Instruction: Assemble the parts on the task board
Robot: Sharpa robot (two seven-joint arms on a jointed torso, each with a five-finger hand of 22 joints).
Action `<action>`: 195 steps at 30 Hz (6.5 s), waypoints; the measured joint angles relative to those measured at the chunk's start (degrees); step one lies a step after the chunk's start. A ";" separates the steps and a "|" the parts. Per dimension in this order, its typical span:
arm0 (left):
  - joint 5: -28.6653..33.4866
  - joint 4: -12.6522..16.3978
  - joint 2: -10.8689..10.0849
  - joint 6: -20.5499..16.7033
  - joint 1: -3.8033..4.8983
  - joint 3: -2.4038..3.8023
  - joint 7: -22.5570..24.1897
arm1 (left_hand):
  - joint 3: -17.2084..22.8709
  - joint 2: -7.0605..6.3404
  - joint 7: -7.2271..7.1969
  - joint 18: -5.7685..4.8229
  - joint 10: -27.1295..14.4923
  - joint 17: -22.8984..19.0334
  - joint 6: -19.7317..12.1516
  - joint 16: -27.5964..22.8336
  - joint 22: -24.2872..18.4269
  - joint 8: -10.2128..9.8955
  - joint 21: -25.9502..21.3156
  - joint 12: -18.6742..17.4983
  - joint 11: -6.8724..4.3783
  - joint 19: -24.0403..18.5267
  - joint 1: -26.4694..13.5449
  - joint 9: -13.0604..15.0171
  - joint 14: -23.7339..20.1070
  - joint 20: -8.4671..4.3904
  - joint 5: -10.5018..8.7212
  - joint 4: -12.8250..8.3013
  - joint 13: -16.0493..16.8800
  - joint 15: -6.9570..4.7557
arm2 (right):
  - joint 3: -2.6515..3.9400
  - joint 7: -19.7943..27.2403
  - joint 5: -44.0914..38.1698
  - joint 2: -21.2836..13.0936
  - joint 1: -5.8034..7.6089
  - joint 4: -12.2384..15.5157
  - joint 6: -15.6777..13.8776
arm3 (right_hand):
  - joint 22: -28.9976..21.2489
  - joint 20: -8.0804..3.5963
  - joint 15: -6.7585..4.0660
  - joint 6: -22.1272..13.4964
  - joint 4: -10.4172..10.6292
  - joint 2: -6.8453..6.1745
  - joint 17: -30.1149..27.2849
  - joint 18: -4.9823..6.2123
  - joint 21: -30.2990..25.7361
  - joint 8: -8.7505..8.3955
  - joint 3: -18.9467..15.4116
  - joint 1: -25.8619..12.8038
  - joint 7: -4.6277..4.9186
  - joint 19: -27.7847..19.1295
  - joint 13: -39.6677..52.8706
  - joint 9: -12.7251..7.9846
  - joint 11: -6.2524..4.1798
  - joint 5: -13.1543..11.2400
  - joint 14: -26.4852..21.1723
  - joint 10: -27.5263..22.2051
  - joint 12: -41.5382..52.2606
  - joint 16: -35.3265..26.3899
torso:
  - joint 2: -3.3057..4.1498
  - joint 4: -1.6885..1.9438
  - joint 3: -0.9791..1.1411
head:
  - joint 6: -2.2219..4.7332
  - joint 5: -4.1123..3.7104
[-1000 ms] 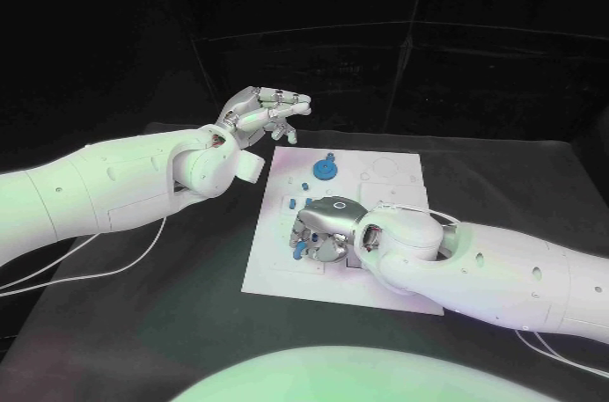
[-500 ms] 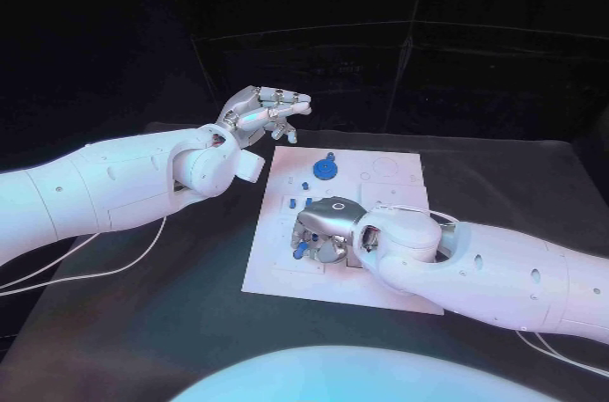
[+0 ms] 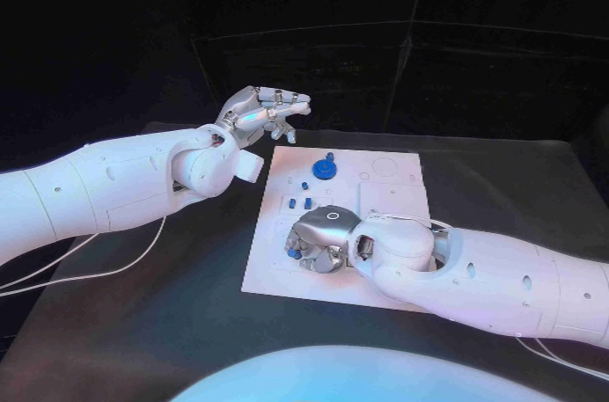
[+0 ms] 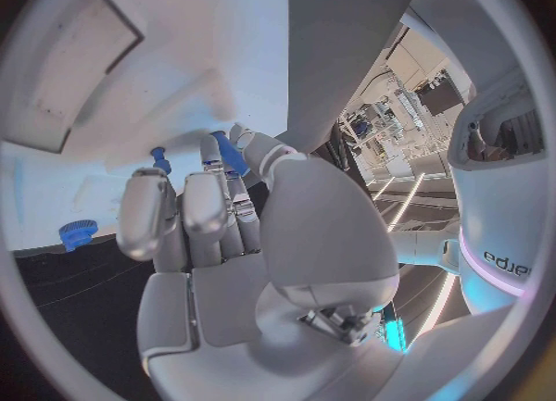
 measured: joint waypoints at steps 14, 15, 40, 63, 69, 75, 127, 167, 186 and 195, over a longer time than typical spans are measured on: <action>0.00 0.05 -0.12 0.11 0.00 0.00 -0.11 | 0.00 0.00 0.00 0.00 0.00 0.00 0.00 0.00 0.00 0.00 0.00 0.00 0.00 0.00 0.00 0.00 0.00 0.00 0.00 0.00 0.01 0.00 | -0.31 0.29 -0.16 -1.09 -0.01 0.92 -5.02 | -2.83 0.38 0.19 -5.28 0.69 -0.83 -2.20 0.00 -2.19 0.00 -2.15 -0.82 0.01 -1.86 -0.40 0.17 0.20 0.68 -0.20 -4.09 -1.55 -0.88 | -0.02 0.00 0.04 | 0.17 -0.04; 0.00 0.05 -0.13 0.11 0.00 0.00 -0.12 | 0.00 0.00 0.00 0.00 0.00 0.00 0.00 0.00 0.00 0.00 0.00 0.00 0.00 0.00 0.00 0.00 0.00 0.00 0.00 0.00 0.01 0.00 | -0.31 0.32 -0.16 -1.35 -0.02 1.09 -5.77 | -2.84 0.38 0.19 -5.29 0.64 -0.83 -2.25 0.00 -2.19 0.00 -2.21 -0.82 0.00 -1.86 -0.32 0.19 0.20 0.81 -0.20 -4.09 -1.55 -0.88 | -0.02 0.00 0.04 | 0.19 -0.06; 0.00 -0.05 -0.19 0.29 0.00 -0.01 -0.31 | -0.17 0.00 -0.01 0.00 0.00 -0.30 -0.42 -0.28 -0.16 0.00 0.00 0.39 0.00 0.00 0.00 0.00 0.00 0.00 0.00 -0.17 0.02 0.00 | -0.19 -0.40 0.18 -4.66 0.06 4.08 -11.65 | -1.54 -0.04 -0.02 -1.01 1.77 -0.83 -0.93 0.00 -1.53 1.33 -5.40 -0.82 -0.23 -1.44 1.48 0.75 -0.71 2.18 0.01 -1.10 3.66 -0.21 | -0.03 0.04 0.01 | 0.63 -0.45; 0.01 -0.07 -0.28 0.33 0.00 -0.02 -0.37 | -0.17 0.00 -0.01 0.00 0.00 -0.29 -0.42 -0.28 -0.15 0.00 0.00 0.39 0.00 0.00 0.00 0.00 0.00 0.00 0.00 -0.17 0.02 0.00 | 3.94 -6.05 0.13 -4.24 1.75 1.65 -13.53 | 2.19 -1.04 -1.27 2.35 6.38 -0.15 12.58 -0.94 3.08 1.51 -14.12 -0.13 -1.18 3.10 33.68 0.47 -2.26 2.86 0.01 -2.05 43.13 8.51 | 0.01 0.03 0.00 | 1.46 -0.20; 0.01 -0.07 -0.27 0.34 0.00 -0.02 -0.37 | -0.16 0.00 -0.01 0.00 0.00 -0.29 -0.42 -0.28 -0.15 0.00 0.00 0.39 0.00 0.00 0.00 0.00 0.00 0.00 0.00 -0.17 0.03 0.00 | 4.31 -7.40 1.46 -3.07 2.24 -0.45 -12.70 | 2.19 -1.05 -1.27 2.85 7.21 0.56 15.50 -0.93 3.54 2.00 -14.94 0.12 -1.29 3.50 44.85 0.47 -2.07 3.18 0.01 0.72 52.47 9.99 | 0.01 0.02 -0.01 | 1.61 -0.14; 0.01 -0.04 -0.27 0.34 0.00 -0.02 -0.38 | -0.17 0.00 -0.01 0.00 0.00 -0.29 -0.42 -0.28 -0.15 0.00 0.00 0.39 0.00 0.00 0.00 0.00 0.00 0.00 0.00 -0.17 0.02 0.00 | 4.38 -8.42 2.57 -1.62 2.71 -2.65 -9.65 | 2.18 -0.92 -1.26 3.22 6.46 1.93 16.98 -0.92 3.80 2.00 -14.20 1.64 -1.32 3.63 49.45 0.48 -2.25 3.18 0.01 1.47 56.08 10.65 | 0.02 0.04 -0.03 | 1.66 -0.10; 0.01 -0.05 -0.33 0.32 0.14 -0.01 -0.40 | -0.16 0.00 -0.01 0.00 0.00 -0.47 -0.41 -0.28 -0.24 0.00 -0.23 0.39 0.00 0.00 0.00 0.00 -0.21 0.00 0.00 -0.17 -0.01 0.21 | 1.59 12.14 -12.29 4.35 6.04 -13.94 5.29 | 2.16 -3.89 -4.23 -18.93 -11.07 -0.53 20.78 -0.90 1.14 -0.21 6.61 4.59 -9.32 -2.25 54.17 -0.33 -6.16 -3.83 -0.10 -6.76 57.50 14.00 | 0.04 0.11 0.01 | 1.26 1.09; 0.01 -0.31 -0.06 0.36 0.15 -0.02 -0.68 | -0.33 0.22 -0.01 0.00 -0.42 -0.63 -0.42 -0.28 -0.36 0.32 -0.23 0.73 0.00 0.00 0.22 0.00 -0.21 0.00 0.00 0.00 0.00 0.21 | -0.02 15.51 -14.54 6.35 6.29 -16.66 1.51 | 2.15 -3.90 -4.22 -8.30 -11.69 0.61 20.76 -0.90 0.91 1.62 5.68 3.80 -7.73 -2.25 52.11 0.69 -6.57 -3.82 -0.10 -6.09 59.50 13.99 | 0.03 0.04 0.03 | 0.55 1.52; 0.01 -0.26 -0.12 0.40 0.19 -0.02 -0.94 | -0.49 0.22 -0.01 0.00 -0.41 -0.82 -0.41 -0.28 -0.41 0.32 -0.23 0.73 0.00 0.00 0.22 0.00 -0.42 0.00 0.00 -0.16 -0.05 0.00 | -0.01 15.14 -15.86 7.03 6.36 -18.13 2.75 | 2.15 -3.90 -4.22 -10.87 -12.16 0.60 20.75 -0.89 0.68 0.49 5.21 3.80 -9.22 -2.24 50.97 0.23 -6.44 -3.82 -0.10 -6.66 59.29 13.99 | 0.03 0.06 -0.01 | 0.12 1.81; 0.01 -0.22 -0.12 0.46 0.31 -0.02 -1.05 | -0.49 0.22 -0.01 0.00 -0.41 -0.81 -0.41 -0.28 -0.42 0.32 -0.44 0.73 0.00 0.00 0.22 0.00 -0.42 0.00 0.00 -0.16 -0.04 0.00 | -0.02 15.11 -16.28 7.98 6.43 -18.94 3.70 | 2.15 -3.90 -4.22 -11.28 -12.32 0.60 20.75 -0.90 0.67 0.49 5.05 3.80 -9.47 -2.24 50.87 0.23 -6.44 -3.82 -0.10 -6.66 59.28 13.99 | 0.03 0.07 -0.02 | 0.02 1.91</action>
